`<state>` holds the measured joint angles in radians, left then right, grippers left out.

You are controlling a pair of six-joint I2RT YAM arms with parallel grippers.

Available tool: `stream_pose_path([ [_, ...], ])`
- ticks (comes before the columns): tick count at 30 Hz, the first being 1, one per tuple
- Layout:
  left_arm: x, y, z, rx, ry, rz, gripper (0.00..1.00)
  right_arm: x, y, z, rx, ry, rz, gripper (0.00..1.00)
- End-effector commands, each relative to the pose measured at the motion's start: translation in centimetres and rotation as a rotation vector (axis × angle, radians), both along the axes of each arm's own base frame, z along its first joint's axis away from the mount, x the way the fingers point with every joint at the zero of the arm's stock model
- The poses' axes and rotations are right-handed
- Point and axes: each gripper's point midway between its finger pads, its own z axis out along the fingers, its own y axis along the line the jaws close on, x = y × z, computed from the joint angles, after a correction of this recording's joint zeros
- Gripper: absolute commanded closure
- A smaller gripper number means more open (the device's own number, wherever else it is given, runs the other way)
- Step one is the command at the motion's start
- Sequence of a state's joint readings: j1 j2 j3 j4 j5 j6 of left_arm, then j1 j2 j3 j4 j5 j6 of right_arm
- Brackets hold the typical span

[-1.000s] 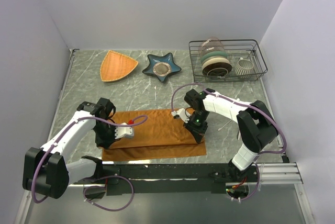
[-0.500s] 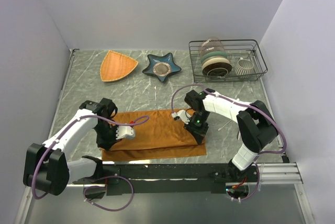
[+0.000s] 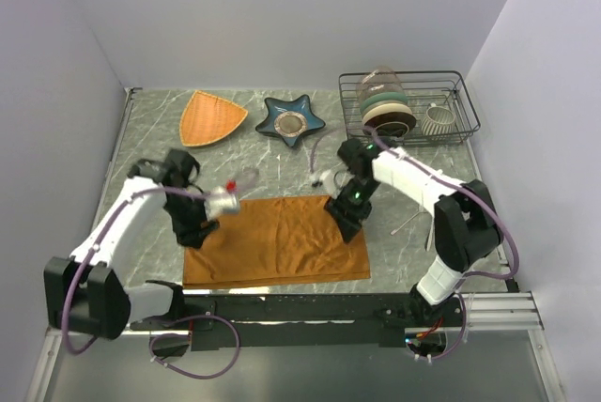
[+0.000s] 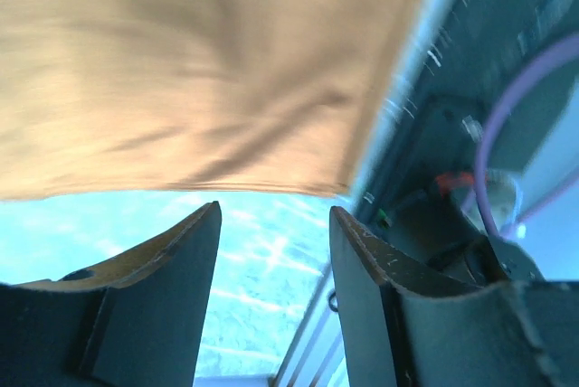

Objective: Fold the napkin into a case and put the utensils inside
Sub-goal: Fold and flatten the napkin at the center of the board.

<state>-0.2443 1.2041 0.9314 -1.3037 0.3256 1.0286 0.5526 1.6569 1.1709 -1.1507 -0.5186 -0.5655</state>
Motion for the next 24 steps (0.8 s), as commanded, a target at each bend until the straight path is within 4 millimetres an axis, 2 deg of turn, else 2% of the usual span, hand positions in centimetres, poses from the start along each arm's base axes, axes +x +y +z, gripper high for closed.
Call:
stream_pose_path([
  [1,7.0,0.0,3.5,-0.17,-0.097,0.3,0.44,6.7,0.0,3.7,0.105,-0.153,-0.187,0.41],
  [3,9.9,0.7,3.5,-0.215,-0.088,0.413,0.45,10.9,-0.6,4.7,0.104,-0.257,-0.256,0.43],
  [4,12.4,1.9,4.6,-0.24,-0.132,0.512,0.46,12.0,-0.8,5.0,0.099,-0.286,-0.274,0.45],
  [7,16.5,3.5,4.0,-0.279,-0.117,0.656,0.48,16.4,-1.2,5.5,0.088,-0.404,-0.283,0.49],
  [9,17.8,4.1,3.3,-0.271,-0.11,0.679,0.49,18.1,-1.4,5.2,0.065,-0.453,-0.27,0.5],
  [10,18.7,4.7,2.3,-0.245,-0.104,0.685,0.5,19.0,-1.3,4.7,0.06,-0.46,-0.251,0.51],
  [13,19.9,5.2,0.6,-0.22,-0.081,0.665,0.5,20.7,-0.9,3.5,0.049,-0.464,-0.214,0.52],
  [17,20.3,5.0,-0.5,-0.229,-0.042,0.595,0.47,21.3,-0.2,1.8,0.059,-0.422,-0.168,0.51],
  [20,20.5,4.9,-1.7,-0.213,-0.025,0.543,0.44,20.9,0.2,0.6,0.063,-0.381,-0.128,0.47],
  [24,19.6,4.3,-3.0,-0.19,0.011,0.47,0.42,19.7,0.7,-1.0,0.051,-0.343,-0.066,0.42],
])
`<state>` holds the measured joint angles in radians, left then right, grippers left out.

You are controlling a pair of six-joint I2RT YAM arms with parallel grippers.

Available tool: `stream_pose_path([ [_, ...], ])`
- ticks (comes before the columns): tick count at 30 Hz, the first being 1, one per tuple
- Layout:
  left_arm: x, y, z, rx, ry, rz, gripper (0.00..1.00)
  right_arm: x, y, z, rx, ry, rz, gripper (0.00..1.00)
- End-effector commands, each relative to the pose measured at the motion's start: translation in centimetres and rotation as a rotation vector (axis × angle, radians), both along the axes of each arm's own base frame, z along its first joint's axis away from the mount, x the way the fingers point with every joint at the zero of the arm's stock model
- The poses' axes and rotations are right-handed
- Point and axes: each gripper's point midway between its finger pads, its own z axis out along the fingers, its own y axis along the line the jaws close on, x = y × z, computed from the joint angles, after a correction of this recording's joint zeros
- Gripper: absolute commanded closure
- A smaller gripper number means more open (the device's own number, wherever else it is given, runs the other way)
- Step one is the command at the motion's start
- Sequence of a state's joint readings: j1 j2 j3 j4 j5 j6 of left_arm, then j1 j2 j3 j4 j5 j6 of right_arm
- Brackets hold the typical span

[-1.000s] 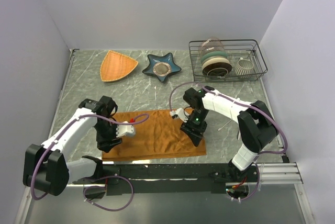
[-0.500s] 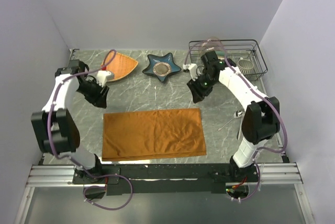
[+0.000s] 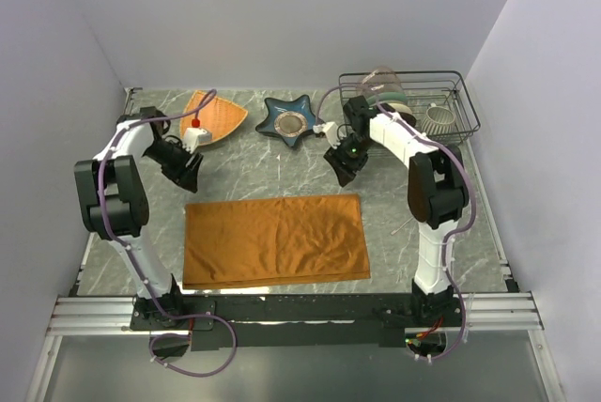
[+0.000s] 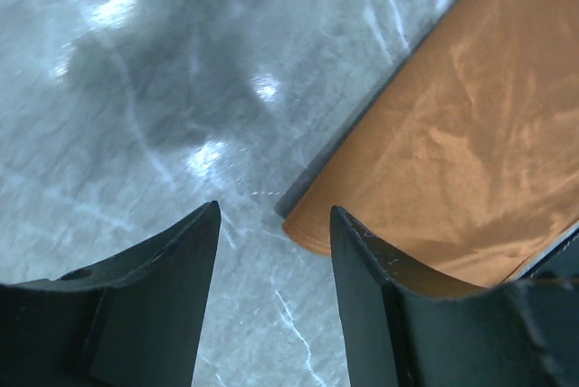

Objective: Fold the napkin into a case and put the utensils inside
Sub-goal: Fold and flatten the napkin at the center of the board.

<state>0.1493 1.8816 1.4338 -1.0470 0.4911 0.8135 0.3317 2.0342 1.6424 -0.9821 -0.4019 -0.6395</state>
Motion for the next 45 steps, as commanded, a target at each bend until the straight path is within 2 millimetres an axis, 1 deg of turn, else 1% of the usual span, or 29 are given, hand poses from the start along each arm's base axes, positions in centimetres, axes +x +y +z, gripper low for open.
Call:
stream_pose_path([
  [1,-0.5,-1.6,-0.3,-0.016,-0.004,-0.139,0.42,-0.6,1.4,0.1,0.006,-0.017,0.106,0.42],
  [4,-1.4,-2.4,-1.2,-0.019,0.026,-0.179,0.42,-1.3,1.9,-0.9,-0.008,0.005,0.135,0.42],
  [10,-2.3,-3.0,-2.6,-0.018,0.065,-0.219,0.45,-2.3,2.7,-3.0,-0.046,0.03,0.186,0.43],
  [12,-2.9,-3.0,-3.0,-0.017,0.081,-0.235,0.46,-2.6,2.9,-3.3,-0.047,0.039,0.194,0.44],
  [15,-3.9,-3.2,-3.6,-0.008,0.102,-0.264,0.49,-3.3,3.3,-3.8,-0.049,0.053,0.209,0.46],
  [17,-4.2,-3.1,-3.9,0.006,0.102,-0.276,0.53,-3.9,3.2,-4.4,-0.059,0.063,0.219,0.47],
  [18,-4.7,-3.1,-4.2,0.005,0.112,-0.283,0.55,-4.1,3.0,-4.5,-0.064,0.065,0.223,0.5],
  [20,-5.0,-3.1,-4.3,0.017,0.115,-0.293,0.65,-4.5,2.8,-4.8,-0.069,0.075,0.226,0.54],
  [21,-5.0,-3.1,-4.4,0.018,0.111,-0.294,0.69,-4.6,2.7,-4.8,-0.071,0.078,0.227,0.61],
  [22,-5.0,-3.1,-4.4,0.018,0.109,-0.294,0.76,-4.7,2.6,-4.8,-0.073,0.081,0.227,0.66],
  [23,-4.8,-3.2,-4.3,0.017,0.102,-0.293,0.8,-4.7,2.6,-4.8,-0.074,0.079,0.227,0.7],
  [24,-4.3,-3.2,-4.2,0.016,0.09,-0.284,0.88,-4.6,2.6,-4.8,-0.076,0.071,0.224,0.81],
  [25,-4.0,-3.2,-4.0,0.015,0.082,-0.277,0.92,-4.4,2.5,-4.8,-0.084,0.064,0.22,0.86],
  [26,-3.7,-3.4,-4.0,0.007,0.075,-0.27,0.95,-4.0,2.5,-4.9,-0.09,0.046,0.211,0.98],
  [27,-2.6,-3.5,-3.7,0.01,0.051,-0.249,0.99,-3.6,2.5,-4.8,-0.094,0.03,0.199,1.0],
  [28,-2.1,-3.5,-3.6,0.007,0.042,-0.238,0.99,-2.9,2.2,-4.8,-0.118,0.003,0.18,1.0],
  [29,-0.9,-3.6,-3.0,0.01,0.009,-0.229,0.99,-1.7,2.4,-4.7,-0.115,-0.044,0.145,1.0],
  [31,0.7,-3.6,-2.9,0.015,-0.018,-0.19,0.99,0.3,1.9,-4.2,-0.126,-0.103,0.099,1.0],
  [32,2.0,-3.5,-2.3,0.019,-0.046,-0.177,0.99,1.5,1.8,-4.0,-0.135,-0.137,0.07,1.0],
  [33,2.6,-3.4,-2.7,0.024,-0.041,-0.168,0.99,3.1,1.5,-3.4,-0.136,-0.171,0.049,1.0],
  [34,3.4,-3.3,-2.6,0.03,-0.055,-0.159,0.99,3.8,1.4,-3.1,-0.141,-0.194,0.041,1.0],
  [35,4.5,-3.2,-2.7,0.038,-0.065,-0.148,0.99,5.2,1.4,-2.4,-0.148,-0.238,0.031,1.0],
  [38,6.7,-3.0,-2.4,0.046,-0.1,-0.12,0.99,7.6,1.4,-0.9,-0.15,-0.322,0.01,1.0],
  [40,7.6,-2.9,-2.1,0.048,-0.119,-0.106,0.99,8.4,1.3,-0.4,-0.154,-0.352,0.013,0.99],
  [41,8.2,-3.0,-1.7,0.045,-0.134,-0.091,0.99,8.8,1.5,-0.1,-0.158,-0.364,0.014,0.91],
  [42,8.6,-2.8,-1.6,0.06,-0.142,-0.074,0.92,9.1,1.2,0.0,-0.173,-0.369,0.01,0.83],
  [43,9.1,-2.6,-1.3,0.067,-0.156,-0.053,0.84,8.9,1.1,0.1,-0.18,-0.357,0.009,0.58],
  [44,9.4,-2.5,-0.6,0.067,-0.165,-0.029,0.77,8.9,1.1,0.6,-0.177,-0.355,0.002,0.5],
  [45,9.3,-2.4,0.0,0.063,-0.167,-0.026,0.62,8.5,1.2,1.0,-0.165,-0.343,0.001,0.48],
])
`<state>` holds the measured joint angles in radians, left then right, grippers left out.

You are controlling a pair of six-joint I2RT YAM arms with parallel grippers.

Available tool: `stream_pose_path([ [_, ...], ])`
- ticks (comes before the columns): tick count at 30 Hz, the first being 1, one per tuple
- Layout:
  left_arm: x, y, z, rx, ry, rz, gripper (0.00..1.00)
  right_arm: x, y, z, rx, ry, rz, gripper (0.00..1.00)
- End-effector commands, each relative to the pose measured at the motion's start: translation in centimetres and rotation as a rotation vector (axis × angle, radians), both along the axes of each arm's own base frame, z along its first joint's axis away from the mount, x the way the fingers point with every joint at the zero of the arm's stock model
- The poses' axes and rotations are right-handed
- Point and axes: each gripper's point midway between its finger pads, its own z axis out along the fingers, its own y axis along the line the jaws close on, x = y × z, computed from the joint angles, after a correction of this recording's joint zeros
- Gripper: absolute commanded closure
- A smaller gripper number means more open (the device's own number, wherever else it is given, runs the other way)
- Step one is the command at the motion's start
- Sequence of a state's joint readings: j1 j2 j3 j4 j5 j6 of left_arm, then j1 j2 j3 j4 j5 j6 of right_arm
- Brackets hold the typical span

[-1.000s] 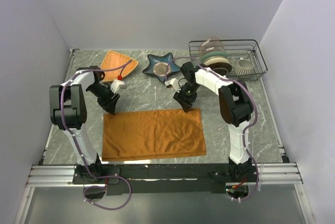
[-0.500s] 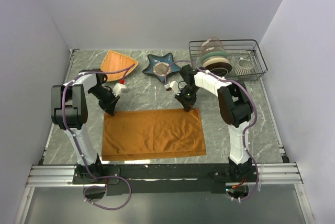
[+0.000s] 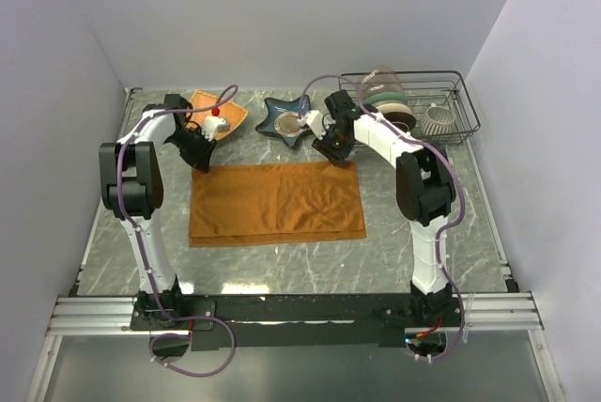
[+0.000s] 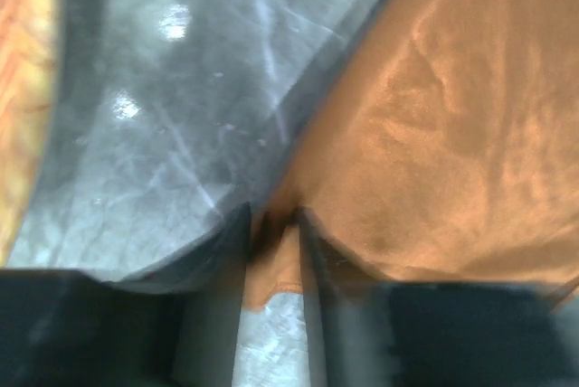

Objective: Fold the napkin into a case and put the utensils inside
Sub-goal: Fold and flatten the napkin at the center of the board.

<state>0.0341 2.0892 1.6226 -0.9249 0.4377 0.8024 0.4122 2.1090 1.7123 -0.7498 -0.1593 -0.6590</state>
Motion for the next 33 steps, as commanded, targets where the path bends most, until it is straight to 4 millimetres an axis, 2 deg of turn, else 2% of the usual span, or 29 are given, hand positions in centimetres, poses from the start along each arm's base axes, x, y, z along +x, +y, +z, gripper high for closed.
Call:
stream_pose_path([
  [1,1.8,0.2,3.6,-0.024,-0.077,0.063,0.58,0.5,-0.9,1.9,-0.017,-0.019,-0.031,0.47],
  [2,0.9,0.4,4.8,-0.024,-0.095,0.049,0.56,-0.5,-0.9,3.0,0.001,-0.019,-0.026,0.47],
  [4,-0.5,0.5,5.8,-0.023,-0.116,0.033,0.5,-2.4,-0.7,4.0,0.045,0.005,-0.009,0.46],
  [6,-3.6,0.3,6.8,-0.017,-0.135,-0.008,0.49,-4.9,-1.1,5.4,0.074,0.025,0.003,0.47],
  [7,-5.8,-0.2,6.0,-0.039,-0.1,-0.029,0.49,-6.7,-0.7,5.5,0.112,0.073,0.025,0.49],
  [8,-6.9,-0.3,7.3,-0.039,-0.14,-0.056,0.48,-8.6,-0.9,5.7,0.121,0.094,0.032,0.5],
  [9,-8.1,-0.5,7.2,-0.042,-0.133,-0.068,0.48,-9.7,-0.8,5.6,0.128,0.113,0.043,0.51],
  [10,-10.0,-0.8,6.2,-0.051,-0.095,-0.074,0.48,-10.7,-0.8,5.4,0.131,0.119,0.059,0.53],
  [11,-10.9,-1.0,6.8,-0.059,-0.114,-0.075,0.48,-12.6,-1.3,4.7,0.119,0.136,0.068,0.53],
  [13,-12.8,-1.2,5.6,-0.071,-0.08,-0.058,0.48,-14.1,-1.0,4.4,0.116,0.111,0.099,0.53],
  [14,-13.3,-1.3,5.8,-0.076,-0.093,-0.053,0.48,-15.6,-1.5,2.9,0.088,0.138,0.1,0.53],
  [16,-14.5,-1.5,4.7,-0.08,-0.089,-0.047,0.48,-17.1,-1.2,1.6,0.066,0.134,0.117,0.54],
  [18,-14.9,-1.2,4.7,-0.056,-0.127,-0.044,0.47,-17.6,-1.1,0.8,0.04,0.116,0.121,0.55],
  [19,-15.5,-1.1,3.9,-0.044,-0.127,-0.05,0.47,-17.4,-0.9,0.4,0.04,0.092,0.117,0.55],
  [25,-17.3,-0.8,2.5,0.021,-0.132,-0.096,0.44,-17.1,-0.6,-1.4,-0.015,0.064,0.103,0.55],
  [33,-17.4,-0.6,2.1,0.035,-0.129,-0.097,0.43,-19.0,-0.8,-3.6,-0.061,0.111,0.125,0.54],
])
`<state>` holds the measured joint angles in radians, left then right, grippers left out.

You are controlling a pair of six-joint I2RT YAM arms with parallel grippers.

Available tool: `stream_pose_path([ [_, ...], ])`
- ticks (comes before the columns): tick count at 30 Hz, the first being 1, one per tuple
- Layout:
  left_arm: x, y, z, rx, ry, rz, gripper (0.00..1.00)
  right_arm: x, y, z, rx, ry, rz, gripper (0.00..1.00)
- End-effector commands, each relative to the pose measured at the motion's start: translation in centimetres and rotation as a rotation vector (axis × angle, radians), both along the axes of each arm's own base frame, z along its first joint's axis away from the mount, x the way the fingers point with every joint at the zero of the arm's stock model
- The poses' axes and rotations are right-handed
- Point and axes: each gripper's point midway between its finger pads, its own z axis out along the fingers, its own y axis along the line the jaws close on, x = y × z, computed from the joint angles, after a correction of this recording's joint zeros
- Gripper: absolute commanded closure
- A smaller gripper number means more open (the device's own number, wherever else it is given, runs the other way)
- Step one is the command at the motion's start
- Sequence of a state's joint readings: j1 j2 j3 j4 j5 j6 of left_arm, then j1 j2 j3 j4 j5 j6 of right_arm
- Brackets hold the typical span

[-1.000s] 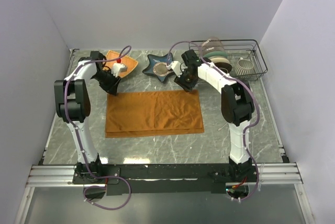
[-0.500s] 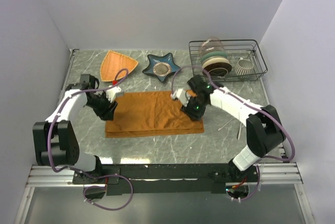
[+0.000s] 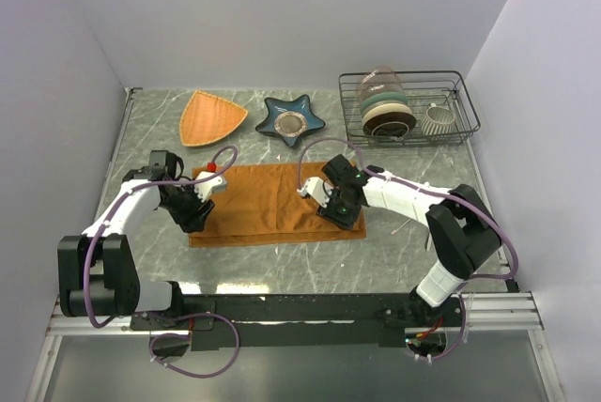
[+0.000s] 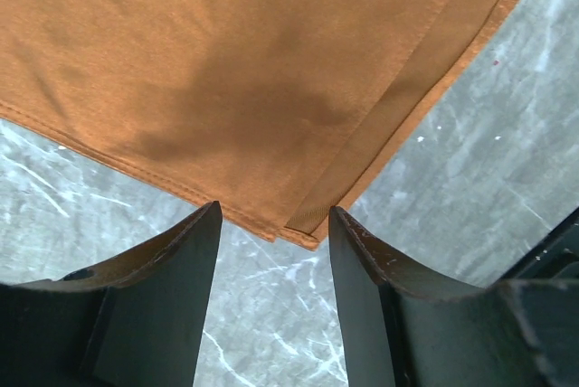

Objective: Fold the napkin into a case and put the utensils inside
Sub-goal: Fold and flatten the napkin at the center of the board.

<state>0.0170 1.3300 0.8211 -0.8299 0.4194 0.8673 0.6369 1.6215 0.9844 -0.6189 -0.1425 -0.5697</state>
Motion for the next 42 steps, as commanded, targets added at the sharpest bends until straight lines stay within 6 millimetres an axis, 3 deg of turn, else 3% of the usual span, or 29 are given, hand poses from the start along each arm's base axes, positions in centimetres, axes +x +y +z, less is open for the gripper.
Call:
stream_pose_path([
  [1,0.7,0.0,0.1,0.006,-0.037,-0.026,0.43,-0.6,-0.1,-1.1,-0.016,0.014,-0.006,0.54],
  [9,0.4,0.3,-0.5,0.023,-0.025,-0.058,0.43,-1.8,-1.0,-1.3,-0.027,0.019,-0.008,0.53],
  [15,0.4,0.2,-0.6,0.032,-0.023,-0.089,0.45,-1.2,-0.8,-1.1,-0.03,0.009,-0.024,0.67],
  [20,0.1,0.5,-0.9,0.054,-0.012,-0.118,0.47,-0.8,-0.6,-0.7,-0.032,-0.003,-0.008,0.72],
  [22,-0.1,0.0,-1.0,0.057,-0.01,-0.151,0.47,-0.9,-0.6,-0.6,-0.036,0.01,-0.003,0.71],
  [25,-0.2,-0.1,-1.1,0.057,-0.008,-0.159,0.47,-1.1,-0.5,-0.2,-0.028,0.019,0.006,0.59],
  [29,-0.2,-0.2,-1.2,0.054,-0.006,-0.161,0.47,-1.0,-0.4,-0.1,-0.028,0.023,0.006,0.58],
  [42,-0.3,-0.3,-1.3,0.046,-0.006,-0.159,0.47,-0.2,-0.1,0.6,-0.027,-0.002,0.016,0.81],
])
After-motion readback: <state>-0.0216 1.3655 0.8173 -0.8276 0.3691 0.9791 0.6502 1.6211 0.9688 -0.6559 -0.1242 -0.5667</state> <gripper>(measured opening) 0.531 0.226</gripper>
